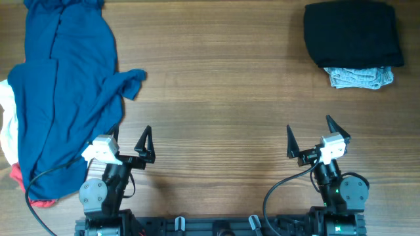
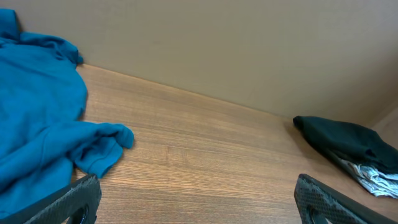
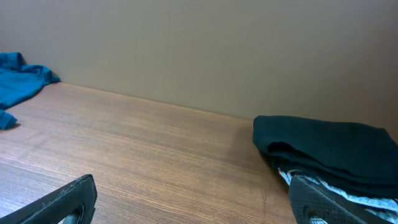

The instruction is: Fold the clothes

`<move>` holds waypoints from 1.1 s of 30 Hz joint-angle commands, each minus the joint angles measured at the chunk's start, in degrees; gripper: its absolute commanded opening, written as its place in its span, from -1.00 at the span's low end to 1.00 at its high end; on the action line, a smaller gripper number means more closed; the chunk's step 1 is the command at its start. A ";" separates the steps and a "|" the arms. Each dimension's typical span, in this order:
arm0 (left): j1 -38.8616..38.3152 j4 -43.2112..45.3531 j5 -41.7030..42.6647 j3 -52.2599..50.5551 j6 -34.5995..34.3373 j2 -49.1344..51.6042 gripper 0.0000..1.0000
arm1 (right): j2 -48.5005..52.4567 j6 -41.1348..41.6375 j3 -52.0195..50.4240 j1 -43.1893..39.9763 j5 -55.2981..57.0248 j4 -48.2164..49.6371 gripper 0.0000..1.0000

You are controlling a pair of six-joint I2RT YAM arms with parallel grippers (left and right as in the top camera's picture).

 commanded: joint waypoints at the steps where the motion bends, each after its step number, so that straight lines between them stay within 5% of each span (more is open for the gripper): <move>1: -0.42 0.15 0.66 -0.46 1.18 -0.68 1.00 | 2.54 -0.50 -0.09 0.28 0.57 0.02 0.99; 33: -0.42 0.15 0.66 -0.46 1.18 -0.68 1.00 | -0.74 -0.50 -0.09 0.28 0.55 0.09 0.99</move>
